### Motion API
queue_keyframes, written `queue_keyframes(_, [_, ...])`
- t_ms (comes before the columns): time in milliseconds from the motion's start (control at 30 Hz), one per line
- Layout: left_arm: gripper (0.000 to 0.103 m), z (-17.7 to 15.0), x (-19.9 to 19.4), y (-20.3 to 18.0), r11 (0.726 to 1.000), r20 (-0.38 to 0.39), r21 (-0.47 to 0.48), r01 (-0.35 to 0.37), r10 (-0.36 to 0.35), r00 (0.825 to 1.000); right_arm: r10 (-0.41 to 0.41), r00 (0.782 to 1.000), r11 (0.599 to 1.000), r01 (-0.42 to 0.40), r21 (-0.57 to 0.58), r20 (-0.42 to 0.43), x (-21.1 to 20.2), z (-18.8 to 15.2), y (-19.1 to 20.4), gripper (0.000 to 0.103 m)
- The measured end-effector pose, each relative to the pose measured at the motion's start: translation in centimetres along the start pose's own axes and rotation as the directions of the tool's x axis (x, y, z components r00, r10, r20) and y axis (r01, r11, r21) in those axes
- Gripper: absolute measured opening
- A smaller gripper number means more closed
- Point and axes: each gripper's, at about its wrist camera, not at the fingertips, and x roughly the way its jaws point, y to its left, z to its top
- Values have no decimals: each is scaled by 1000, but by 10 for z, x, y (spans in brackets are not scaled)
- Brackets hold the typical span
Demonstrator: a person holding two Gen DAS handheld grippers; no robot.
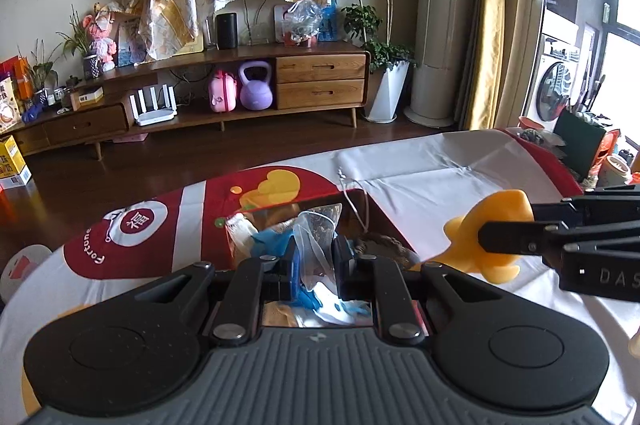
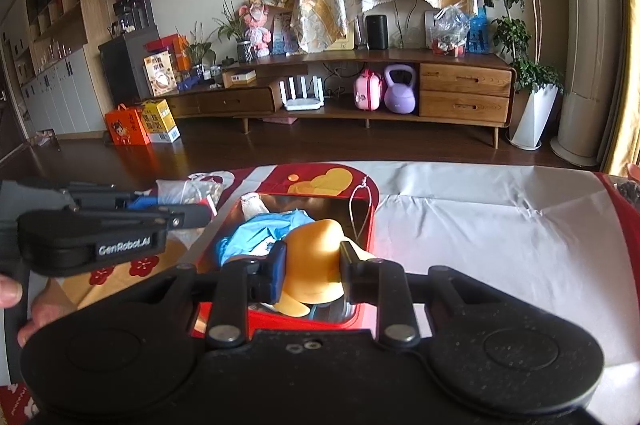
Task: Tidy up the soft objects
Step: 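Lower the duck and small bag with both grippers into the red box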
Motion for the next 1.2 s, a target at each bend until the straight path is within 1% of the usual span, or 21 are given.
queue_keyframes(267, [16,7,47,14,1000,-49,-12,-13,13,999,-3,999,998,0,-59,-50,42,-2,4,27])
queue_keyframes(433, [16,10,70,19,1000,-65,-9,-29,29,997,2,997,998,-7,-64,-74,61,-8,4,27])
queue_keyframes(567, [16,10,88,24,999,-84,-4,-44,43,996,8,996,995,-17,-93,-91,73,-11,7,27])
queue_keyframes(767, [16,6,111,29,999,-122,-21,-44,42,992,9,993,991,-24,-134,-115,83,-19,11,29])
queue_keyframes(833, [16,4,115,31,999,-135,-33,-26,21,991,13,992,990,-30,-135,-122,86,-21,11,29])
queue_keyframes(967, [16,-1,123,29,999,-156,-34,-12,6,988,-1,990,987,-22,-158,-142,91,-25,14,30])
queue_keyframes(1100, [16,-8,129,28,999,-179,-33,-8,3,984,-7,987,988,-18,-153,-159,94,-27,13,32])
queue_keyframes(1200, [16,-12,135,29,999,-211,-38,-9,1,978,-10,987,988,-15,-155,-161,95,-28,13,35])
